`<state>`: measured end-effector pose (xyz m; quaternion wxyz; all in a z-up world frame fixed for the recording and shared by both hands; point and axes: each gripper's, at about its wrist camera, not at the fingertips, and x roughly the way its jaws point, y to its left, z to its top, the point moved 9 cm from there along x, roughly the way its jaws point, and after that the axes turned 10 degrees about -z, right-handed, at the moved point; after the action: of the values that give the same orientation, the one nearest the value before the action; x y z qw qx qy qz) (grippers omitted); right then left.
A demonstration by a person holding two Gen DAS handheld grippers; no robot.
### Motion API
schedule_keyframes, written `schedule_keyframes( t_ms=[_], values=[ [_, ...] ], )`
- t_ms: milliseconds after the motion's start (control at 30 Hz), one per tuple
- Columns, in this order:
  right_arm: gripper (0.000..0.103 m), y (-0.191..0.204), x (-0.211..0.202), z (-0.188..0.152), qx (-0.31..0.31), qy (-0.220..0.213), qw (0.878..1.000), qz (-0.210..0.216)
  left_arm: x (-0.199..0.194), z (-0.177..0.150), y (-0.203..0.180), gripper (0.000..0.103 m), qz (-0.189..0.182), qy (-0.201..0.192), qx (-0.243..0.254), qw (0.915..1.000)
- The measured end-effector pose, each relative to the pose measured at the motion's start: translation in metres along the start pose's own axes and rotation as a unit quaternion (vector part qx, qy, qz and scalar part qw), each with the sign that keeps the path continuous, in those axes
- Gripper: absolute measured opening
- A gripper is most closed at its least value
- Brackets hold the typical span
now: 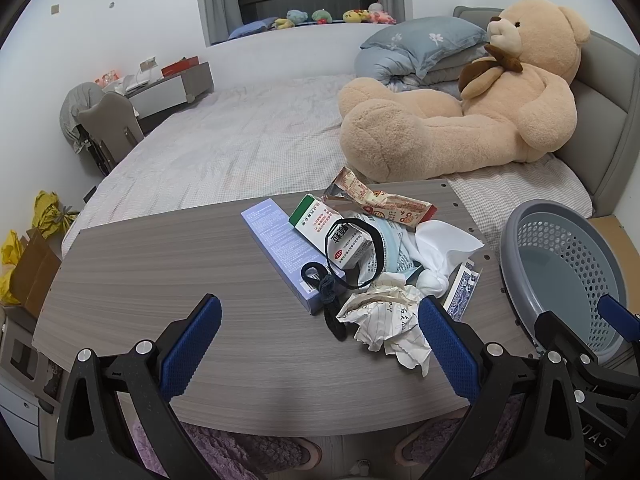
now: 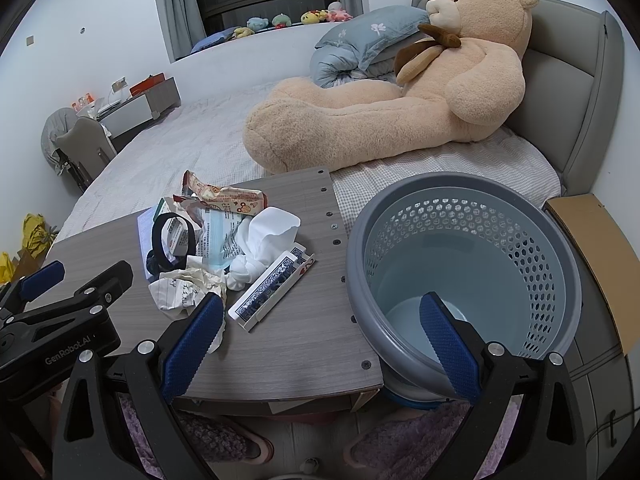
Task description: Collect trash
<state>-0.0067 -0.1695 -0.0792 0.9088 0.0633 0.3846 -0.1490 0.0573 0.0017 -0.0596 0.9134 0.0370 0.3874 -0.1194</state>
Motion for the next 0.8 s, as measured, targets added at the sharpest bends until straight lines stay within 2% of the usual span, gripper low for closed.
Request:
schedule_keyframes(
  t_ms=[400,633,800],
  values=[
    [0.094,-0.001,0.005,-0.004,0.004,0.005,1.000,0.005,0.005,-0.004,0.008,0.097,-0.006,0.006,-0.011,0.9999],
    [0.094,0.007,0.013,-0.010,-0.002,0.014,1.000,0.015,0.016,-0.018,0.038,0.097,0.021,0.015,-0.025,0.9994],
    [0.094,0.026,0.025,-0.019,-0.019,0.030,0.999,0.028,0.025,-0.026,0.058,0.097,0.031,0.024,-0.039,0.9985]
  ],
)
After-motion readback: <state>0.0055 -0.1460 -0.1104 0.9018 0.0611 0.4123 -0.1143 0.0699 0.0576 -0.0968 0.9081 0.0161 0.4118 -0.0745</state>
